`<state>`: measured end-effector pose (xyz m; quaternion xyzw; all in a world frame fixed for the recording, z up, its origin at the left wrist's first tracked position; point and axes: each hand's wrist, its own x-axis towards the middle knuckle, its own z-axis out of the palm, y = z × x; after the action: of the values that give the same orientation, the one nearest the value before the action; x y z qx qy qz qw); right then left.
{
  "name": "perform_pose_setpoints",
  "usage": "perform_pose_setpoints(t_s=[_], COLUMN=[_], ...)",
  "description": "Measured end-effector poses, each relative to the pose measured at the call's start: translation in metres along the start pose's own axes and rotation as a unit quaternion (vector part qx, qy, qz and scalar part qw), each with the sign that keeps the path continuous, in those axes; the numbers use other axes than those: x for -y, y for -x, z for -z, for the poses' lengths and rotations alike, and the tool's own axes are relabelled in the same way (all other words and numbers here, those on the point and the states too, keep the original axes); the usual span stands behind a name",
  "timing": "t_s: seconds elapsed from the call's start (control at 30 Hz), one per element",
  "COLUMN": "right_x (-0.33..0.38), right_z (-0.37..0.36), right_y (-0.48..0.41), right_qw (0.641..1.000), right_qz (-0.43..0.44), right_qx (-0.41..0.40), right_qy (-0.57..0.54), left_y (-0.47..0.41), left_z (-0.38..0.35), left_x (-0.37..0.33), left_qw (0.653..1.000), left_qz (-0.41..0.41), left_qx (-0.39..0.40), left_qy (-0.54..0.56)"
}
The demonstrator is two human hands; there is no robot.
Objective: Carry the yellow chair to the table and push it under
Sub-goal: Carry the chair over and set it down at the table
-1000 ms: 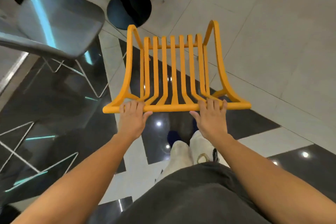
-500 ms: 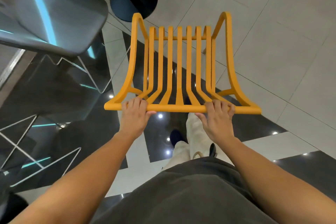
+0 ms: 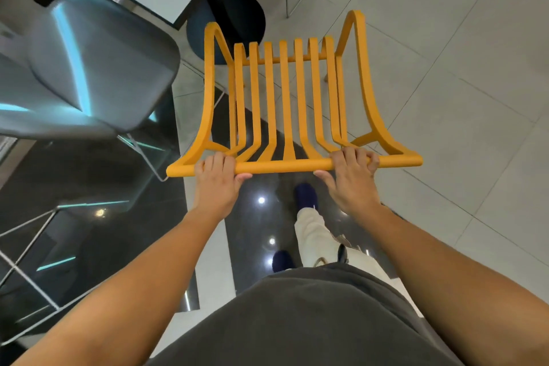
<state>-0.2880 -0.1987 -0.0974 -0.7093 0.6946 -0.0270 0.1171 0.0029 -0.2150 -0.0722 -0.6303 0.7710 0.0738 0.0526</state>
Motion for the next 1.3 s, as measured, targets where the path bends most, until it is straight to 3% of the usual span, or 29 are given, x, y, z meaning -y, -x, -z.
perform_pose_setpoints(t_s=[0.37,0.53,0.73,1.03,1.3], right_x=[0.0,-0.034,-0.067,-0.164,-0.205], right_z=[0.028,0.034,0.04,0.089,0.102], right_y=[-0.156,-0.18,-0.206,-0.323,-0.372], right_qw=[0.998,0.996,0.995,0.986,0.975], right_qz=[0.055,0.075,0.096,0.149,0.206], right_qx=[0.012,0.013,0.0,0.051,0.059], right_qy=[-0.009,0.045,0.013,0.052,0.053], left_y=[-0.133,-0.15,-0.167,-0.265,-0.301], left_z=[0.03,0.023,0.018,0.033,0.044], left_x=[0.027,0.002,-0.026,-0.102,-0.134], left_qw=[0.999,0.999,0.998,0.996,0.994], left_qz=[0.038,0.04,0.055,-0.078,-0.089], left_qx=[0.01,0.002,-0.016,0.032,0.047], left_qy=[-0.012,-0.002,-0.014,0.008,0.035])
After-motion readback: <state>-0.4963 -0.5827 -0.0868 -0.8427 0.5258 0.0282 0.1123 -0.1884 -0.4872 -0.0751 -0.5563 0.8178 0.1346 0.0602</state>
